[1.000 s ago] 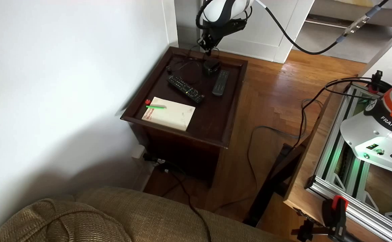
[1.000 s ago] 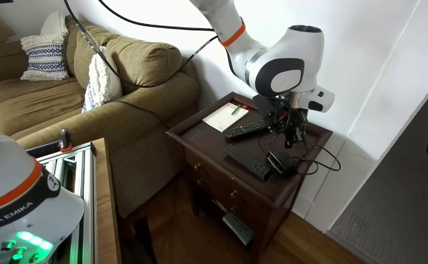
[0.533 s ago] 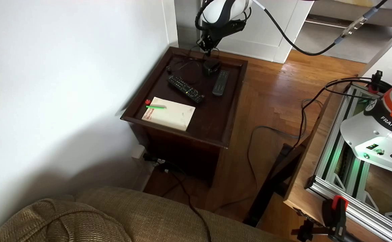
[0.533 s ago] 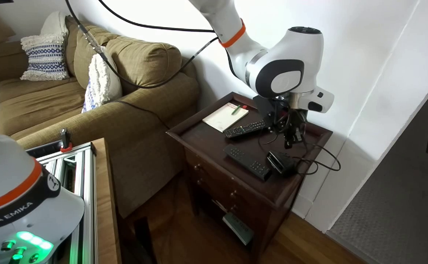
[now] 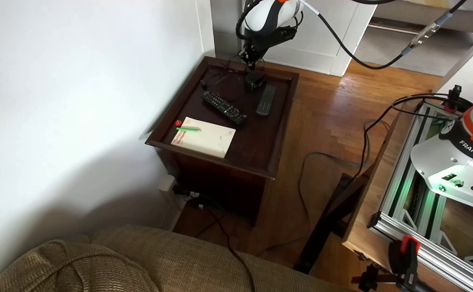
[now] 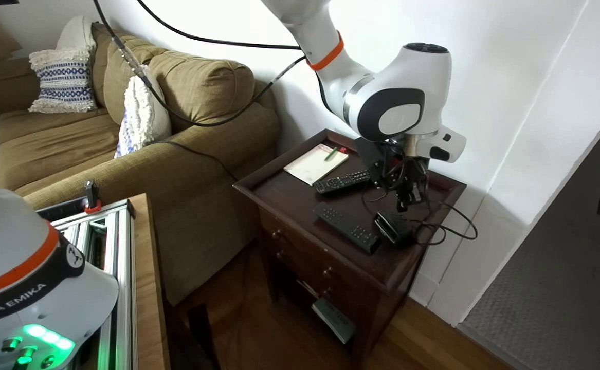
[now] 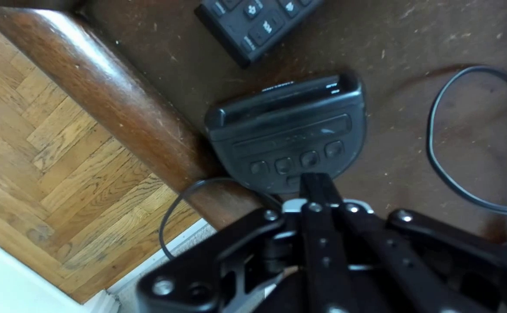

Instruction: Push a button on the black appliance

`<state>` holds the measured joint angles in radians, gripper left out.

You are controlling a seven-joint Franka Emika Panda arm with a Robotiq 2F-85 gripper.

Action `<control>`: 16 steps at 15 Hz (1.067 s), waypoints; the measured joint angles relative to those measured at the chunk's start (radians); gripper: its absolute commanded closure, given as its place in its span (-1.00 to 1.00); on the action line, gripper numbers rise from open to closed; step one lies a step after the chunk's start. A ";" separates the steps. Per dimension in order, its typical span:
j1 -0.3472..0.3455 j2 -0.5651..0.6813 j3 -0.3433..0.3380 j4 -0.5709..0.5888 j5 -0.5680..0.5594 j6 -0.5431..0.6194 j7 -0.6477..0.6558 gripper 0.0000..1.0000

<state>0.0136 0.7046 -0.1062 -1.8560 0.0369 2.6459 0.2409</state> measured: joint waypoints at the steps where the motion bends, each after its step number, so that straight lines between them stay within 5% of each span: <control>1: 0.001 0.002 -0.002 0.000 0.000 0.000 0.002 1.00; 16: 0.000 0.025 0.009 0.013 0.003 -0.002 0.010 1.00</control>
<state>0.0141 0.7299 -0.0975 -1.8427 0.0395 2.6442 0.2511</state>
